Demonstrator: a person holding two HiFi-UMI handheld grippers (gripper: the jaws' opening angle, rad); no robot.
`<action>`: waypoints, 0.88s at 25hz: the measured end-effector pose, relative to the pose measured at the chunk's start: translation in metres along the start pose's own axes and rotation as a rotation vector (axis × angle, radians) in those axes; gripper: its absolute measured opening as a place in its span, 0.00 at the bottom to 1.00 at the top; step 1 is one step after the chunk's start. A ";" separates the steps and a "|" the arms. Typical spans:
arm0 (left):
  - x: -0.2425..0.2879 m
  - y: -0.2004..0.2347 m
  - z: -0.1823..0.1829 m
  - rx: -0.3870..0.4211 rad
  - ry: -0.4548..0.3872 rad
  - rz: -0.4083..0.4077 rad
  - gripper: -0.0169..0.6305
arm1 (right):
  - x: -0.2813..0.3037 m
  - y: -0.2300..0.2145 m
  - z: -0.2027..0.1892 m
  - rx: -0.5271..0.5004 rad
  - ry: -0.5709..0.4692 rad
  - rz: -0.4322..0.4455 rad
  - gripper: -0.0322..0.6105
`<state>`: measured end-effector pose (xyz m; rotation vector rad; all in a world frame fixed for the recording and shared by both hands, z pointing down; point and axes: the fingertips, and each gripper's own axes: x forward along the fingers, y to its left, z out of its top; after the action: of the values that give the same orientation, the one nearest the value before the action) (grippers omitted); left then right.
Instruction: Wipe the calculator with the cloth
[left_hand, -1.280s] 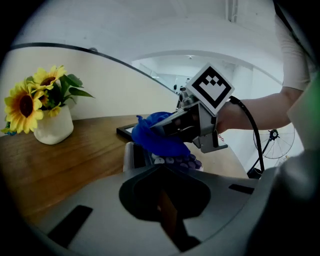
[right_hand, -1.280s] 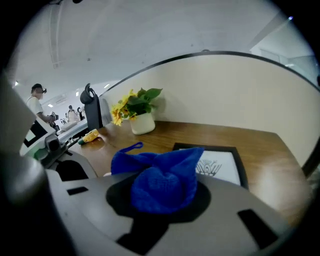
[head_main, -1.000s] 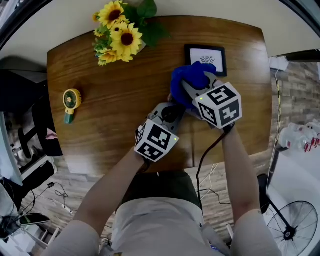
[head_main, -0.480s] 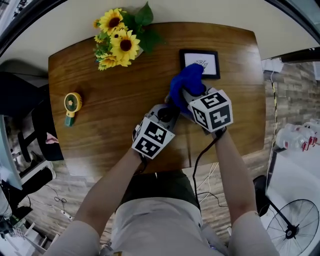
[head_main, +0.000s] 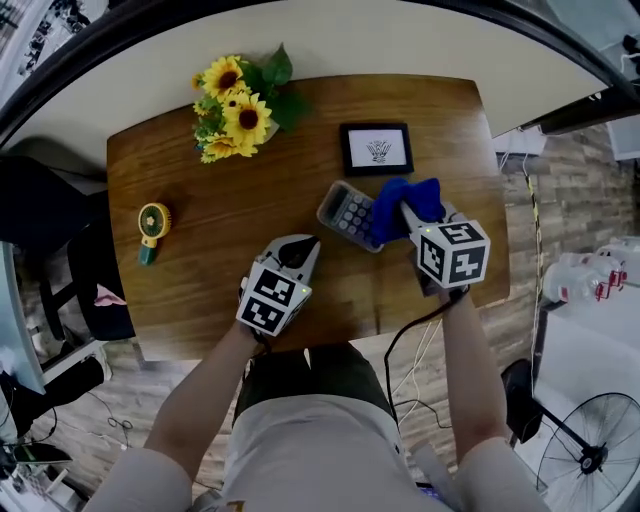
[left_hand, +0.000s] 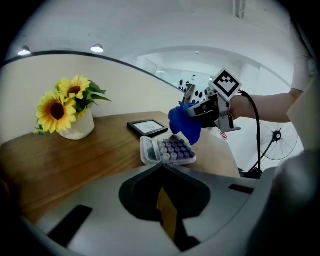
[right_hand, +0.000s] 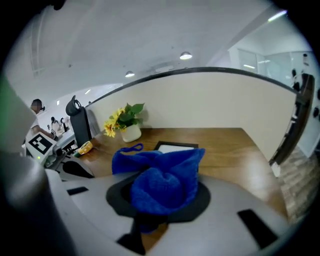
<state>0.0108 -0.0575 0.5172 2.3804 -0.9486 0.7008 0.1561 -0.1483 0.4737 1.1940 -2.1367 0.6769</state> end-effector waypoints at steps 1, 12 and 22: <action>-0.006 0.000 0.005 0.014 -0.004 0.008 0.03 | -0.011 0.000 0.004 0.005 -0.016 -0.006 0.20; -0.086 -0.004 0.111 0.115 -0.179 0.083 0.03 | -0.126 0.038 0.087 -0.010 -0.267 -0.010 0.20; -0.174 -0.016 0.210 0.200 -0.386 0.119 0.03 | -0.226 0.083 0.167 -0.091 -0.491 0.003 0.20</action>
<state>-0.0286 -0.0890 0.2489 2.7141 -1.2359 0.3974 0.1374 -0.0937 0.1861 1.4165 -2.5330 0.2983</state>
